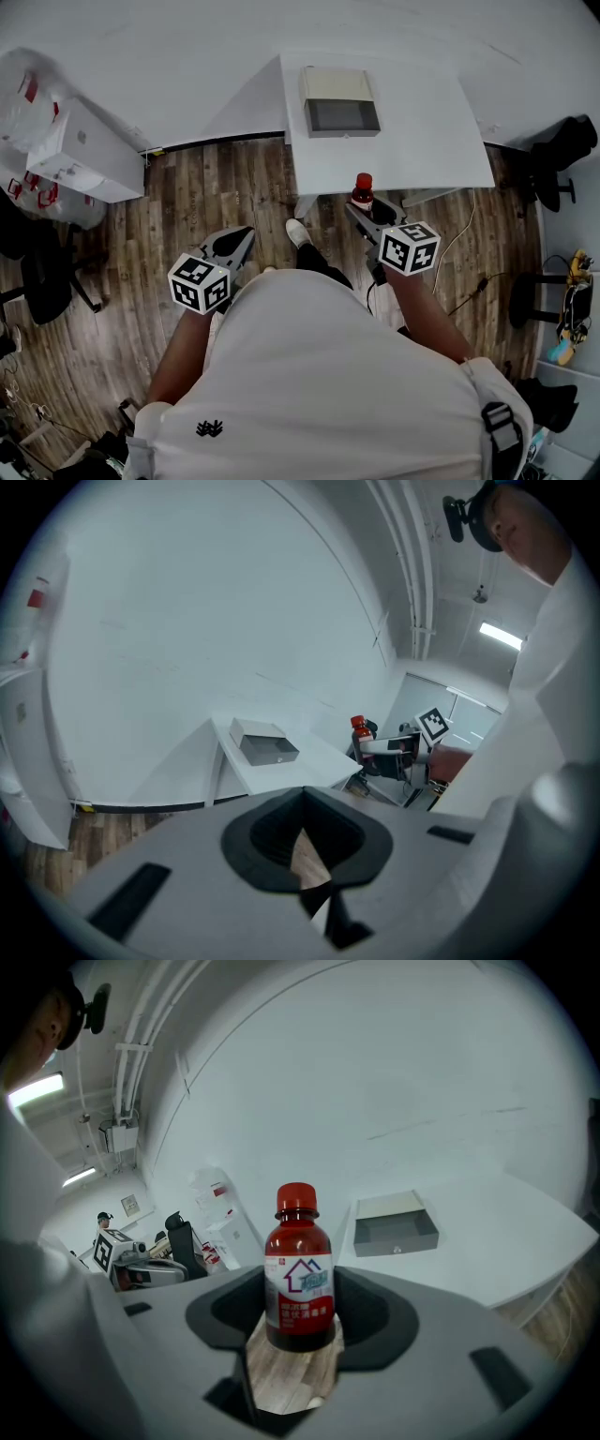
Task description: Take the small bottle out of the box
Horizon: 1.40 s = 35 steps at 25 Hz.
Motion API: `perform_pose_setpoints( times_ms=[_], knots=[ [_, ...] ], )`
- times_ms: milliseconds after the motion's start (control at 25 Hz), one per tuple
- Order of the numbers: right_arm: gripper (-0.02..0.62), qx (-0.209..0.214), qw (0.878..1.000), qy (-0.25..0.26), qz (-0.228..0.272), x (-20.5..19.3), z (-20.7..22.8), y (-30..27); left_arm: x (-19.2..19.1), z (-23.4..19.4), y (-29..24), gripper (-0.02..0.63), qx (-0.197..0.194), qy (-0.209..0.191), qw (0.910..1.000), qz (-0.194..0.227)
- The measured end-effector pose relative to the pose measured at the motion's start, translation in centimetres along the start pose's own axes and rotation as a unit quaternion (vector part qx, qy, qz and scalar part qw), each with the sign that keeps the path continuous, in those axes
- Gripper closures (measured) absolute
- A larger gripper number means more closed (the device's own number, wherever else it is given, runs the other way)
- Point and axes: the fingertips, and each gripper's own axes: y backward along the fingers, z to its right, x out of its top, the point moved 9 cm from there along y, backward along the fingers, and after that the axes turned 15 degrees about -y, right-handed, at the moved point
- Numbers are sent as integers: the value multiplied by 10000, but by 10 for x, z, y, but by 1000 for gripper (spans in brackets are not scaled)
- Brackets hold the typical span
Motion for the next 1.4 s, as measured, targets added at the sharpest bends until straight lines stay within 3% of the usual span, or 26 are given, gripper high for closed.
perform_pose_setpoints(
  times_ms=[1400],
  knots=[
    [373,78,9998,5,195,-4,-6,13,-14,13,6,600,34,144,9999,-56]
  ],
)
